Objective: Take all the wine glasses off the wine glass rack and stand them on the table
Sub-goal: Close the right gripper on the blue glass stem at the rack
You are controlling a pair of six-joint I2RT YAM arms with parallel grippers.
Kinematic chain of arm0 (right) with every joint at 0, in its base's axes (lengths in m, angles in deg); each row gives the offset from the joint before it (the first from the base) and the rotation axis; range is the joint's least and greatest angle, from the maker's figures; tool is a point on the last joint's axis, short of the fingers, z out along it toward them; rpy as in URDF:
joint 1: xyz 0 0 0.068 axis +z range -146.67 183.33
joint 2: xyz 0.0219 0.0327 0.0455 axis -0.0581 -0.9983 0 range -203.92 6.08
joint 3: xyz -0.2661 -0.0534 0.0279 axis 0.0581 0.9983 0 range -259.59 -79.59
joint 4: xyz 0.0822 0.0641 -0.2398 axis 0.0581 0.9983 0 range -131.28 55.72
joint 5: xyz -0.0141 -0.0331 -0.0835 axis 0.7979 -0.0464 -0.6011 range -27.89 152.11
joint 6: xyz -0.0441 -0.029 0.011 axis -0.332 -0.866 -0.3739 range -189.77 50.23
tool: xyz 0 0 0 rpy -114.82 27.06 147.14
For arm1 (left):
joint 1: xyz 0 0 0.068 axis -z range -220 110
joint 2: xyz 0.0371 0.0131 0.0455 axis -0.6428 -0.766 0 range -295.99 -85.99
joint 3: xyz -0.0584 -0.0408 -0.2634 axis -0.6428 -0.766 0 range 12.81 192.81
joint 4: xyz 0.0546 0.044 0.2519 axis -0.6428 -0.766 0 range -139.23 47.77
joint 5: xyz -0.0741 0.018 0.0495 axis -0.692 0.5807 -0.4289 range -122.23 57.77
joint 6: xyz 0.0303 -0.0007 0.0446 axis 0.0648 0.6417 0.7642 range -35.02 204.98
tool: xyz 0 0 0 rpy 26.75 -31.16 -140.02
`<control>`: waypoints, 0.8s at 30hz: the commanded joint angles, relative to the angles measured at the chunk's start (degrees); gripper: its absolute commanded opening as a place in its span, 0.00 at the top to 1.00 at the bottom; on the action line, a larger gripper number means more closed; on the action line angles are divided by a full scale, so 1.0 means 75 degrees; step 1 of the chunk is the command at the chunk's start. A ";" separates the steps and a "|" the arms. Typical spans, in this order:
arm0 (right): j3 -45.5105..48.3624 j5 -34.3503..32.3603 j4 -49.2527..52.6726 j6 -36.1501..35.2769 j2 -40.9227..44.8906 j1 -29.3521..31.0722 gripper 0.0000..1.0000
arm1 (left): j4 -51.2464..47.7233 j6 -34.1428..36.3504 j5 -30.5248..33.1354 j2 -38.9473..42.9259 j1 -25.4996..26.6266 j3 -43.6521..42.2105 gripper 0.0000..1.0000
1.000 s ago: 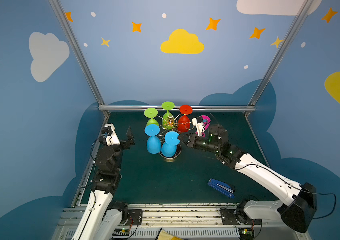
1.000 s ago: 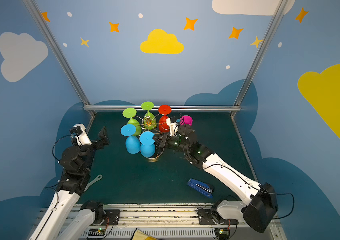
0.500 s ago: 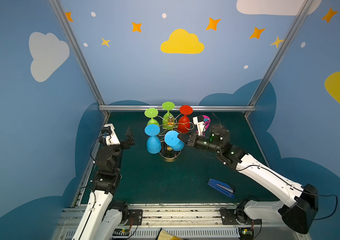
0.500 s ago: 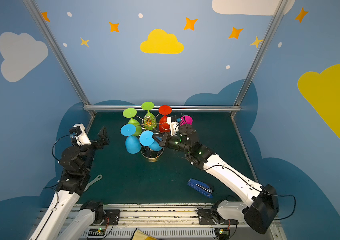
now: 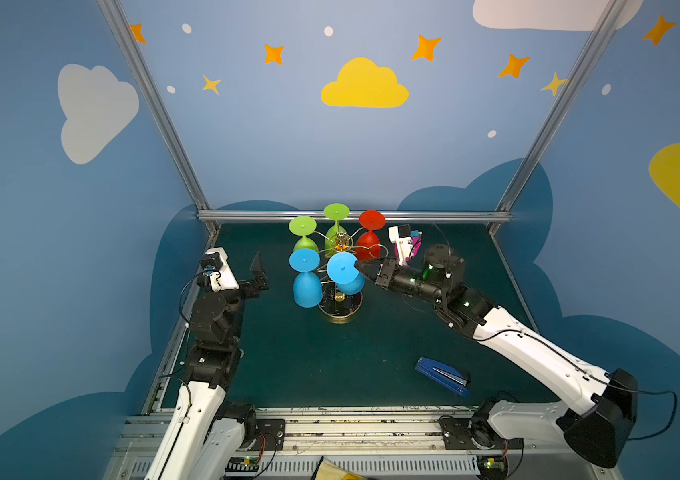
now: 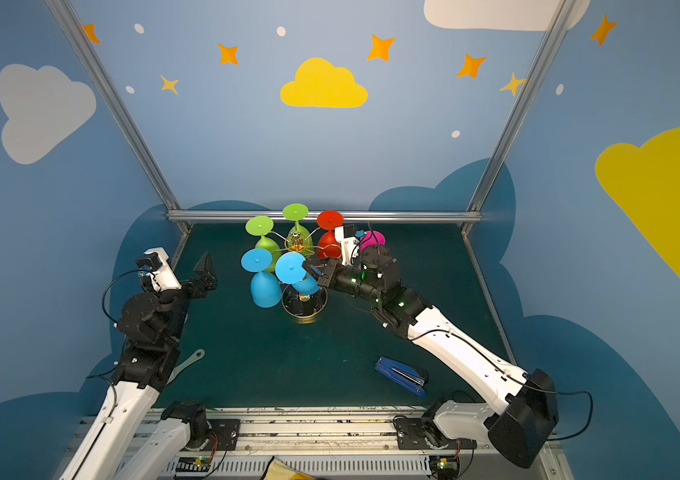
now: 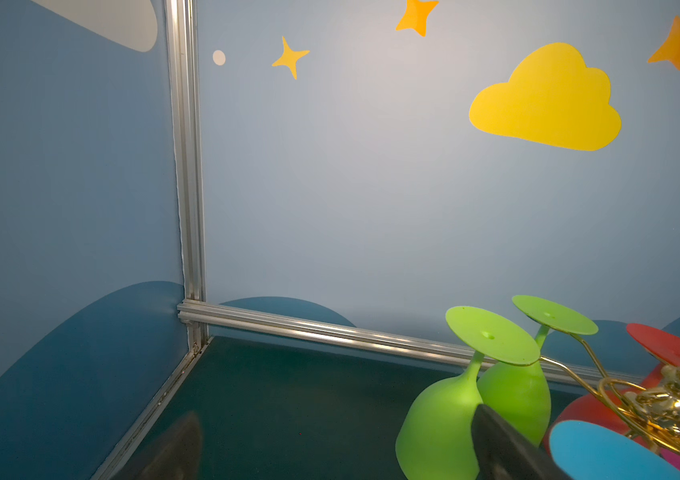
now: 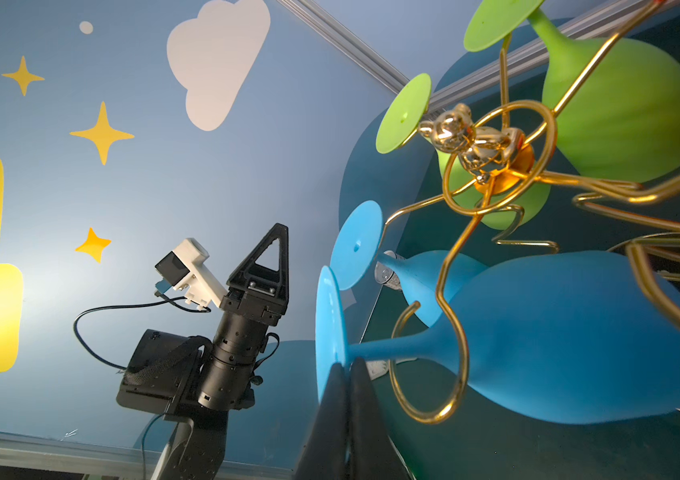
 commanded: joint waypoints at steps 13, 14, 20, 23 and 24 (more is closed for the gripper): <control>-0.0429 0.0028 -0.0439 0.0104 -0.0354 -0.0014 1.00 | 0.0048 -0.0096 -0.0093 0.0120 -0.0087 0.0002 0.00; -0.0423 -0.0022 -0.0428 0.0088 -0.0354 -0.0014 1.00 | 0.0050 -0.0093 -0.0102 0.0126 -0.0088 -0.0005 0.01; -0.0441 -0.0323 -0.0392 -0.0001 -0.0382 -0.0014 1.00 | 0.0050 -0.0135 -0.0116 0.0107 -0.0111 0.0001 0.01; -0.0458 -0.0454 -0.0335 -0.0070 -0.0379 -0.0014 1.00 | 0.0049 -0.0141 -0.0121 0.0106 -0.0120 -0.0004 0.01; -0.0463 -0.0500 -0.0312 -0.0083 -0.0378 -0.0014 1.00 | 0.0045 -0.0143 -0.0122 0.0104 -0.0120 0.0000 0.01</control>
